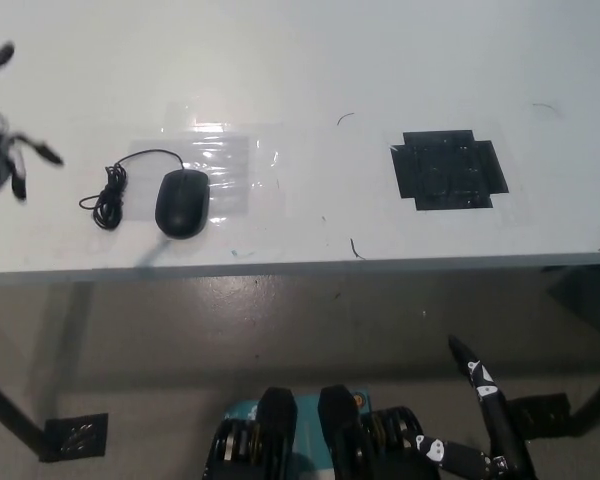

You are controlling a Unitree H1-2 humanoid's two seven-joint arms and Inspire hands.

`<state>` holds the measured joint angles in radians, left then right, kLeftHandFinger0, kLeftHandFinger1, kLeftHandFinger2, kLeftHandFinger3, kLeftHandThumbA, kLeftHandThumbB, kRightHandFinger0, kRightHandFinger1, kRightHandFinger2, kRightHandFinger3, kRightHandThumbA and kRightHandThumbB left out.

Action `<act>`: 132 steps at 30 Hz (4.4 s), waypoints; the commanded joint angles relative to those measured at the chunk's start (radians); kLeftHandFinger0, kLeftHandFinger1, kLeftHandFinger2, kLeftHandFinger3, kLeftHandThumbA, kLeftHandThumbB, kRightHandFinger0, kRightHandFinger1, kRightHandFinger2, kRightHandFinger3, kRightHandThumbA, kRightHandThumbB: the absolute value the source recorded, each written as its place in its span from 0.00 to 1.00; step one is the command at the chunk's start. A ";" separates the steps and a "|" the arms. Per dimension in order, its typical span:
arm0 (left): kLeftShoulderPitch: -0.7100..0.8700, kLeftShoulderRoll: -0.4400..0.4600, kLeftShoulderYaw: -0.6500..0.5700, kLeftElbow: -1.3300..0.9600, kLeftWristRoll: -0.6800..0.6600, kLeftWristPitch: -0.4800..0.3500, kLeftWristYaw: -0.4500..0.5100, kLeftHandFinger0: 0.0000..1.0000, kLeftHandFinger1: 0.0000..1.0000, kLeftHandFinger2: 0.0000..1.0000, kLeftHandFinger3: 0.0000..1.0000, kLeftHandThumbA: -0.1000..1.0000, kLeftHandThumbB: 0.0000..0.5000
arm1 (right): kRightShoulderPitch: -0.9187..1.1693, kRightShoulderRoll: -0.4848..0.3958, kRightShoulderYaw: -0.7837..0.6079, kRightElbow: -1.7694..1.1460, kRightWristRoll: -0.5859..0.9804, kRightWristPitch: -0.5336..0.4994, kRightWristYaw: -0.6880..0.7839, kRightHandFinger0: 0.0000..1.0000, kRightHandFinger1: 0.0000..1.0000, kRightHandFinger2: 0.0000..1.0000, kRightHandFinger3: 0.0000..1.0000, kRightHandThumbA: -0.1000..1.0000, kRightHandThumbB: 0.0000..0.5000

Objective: The robot uses left hand to click on the left button of the black mouse, which is placed on the left area of the table

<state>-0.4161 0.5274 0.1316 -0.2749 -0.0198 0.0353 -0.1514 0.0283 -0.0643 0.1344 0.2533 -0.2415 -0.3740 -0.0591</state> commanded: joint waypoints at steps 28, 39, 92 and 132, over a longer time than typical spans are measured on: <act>-0.978 0.165 -0.708 1.099 0.093 0.435 -0.846 0.00 0.16 0.50 1.00 1.00 0.81 | -0.040 -0.019 -0.035 -0.053 0.029 0.001 0.006 1.00 1.00 1.00 1.00 1.00 0.12; -1.026 0.103 -0.758 1.271 0.145 0.379 -0.881 0.00 0.02 0.40 1.00 1.00 0.98 | -0.050 -0.022 -0.040 -0.057 0.037 0.018 0.020 1.00 1.00 1.00 1.00 1.00 0.15; -0.988 -0.105 -0.729 1.540 0.372 0.237 -0.821 0.04 0.26 0.62 1.00 1.00 0.97 | -0.062 -0.026 -0.052 -0.066 0.048 0.052 0.040 0.86 1.00 1.00 1.00 0.97 0.20; -0.708 0.353 -0.144 0.115 -0.468 0.435 -0.651 0.00 0.00 0.13 1.00 1.00 0.82 | -0.021 -0.035 -0.054 -0.038 0.042 0.027 0.036 0.84 0.99 1.00 1.00 0.96 0.16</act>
<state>-1.2522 0.5478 -0.2296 0.5903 0.2143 0.3482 -1.0171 -0.0013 -0.0943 0.0891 0.2252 -0.2180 -0.3184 -0.0178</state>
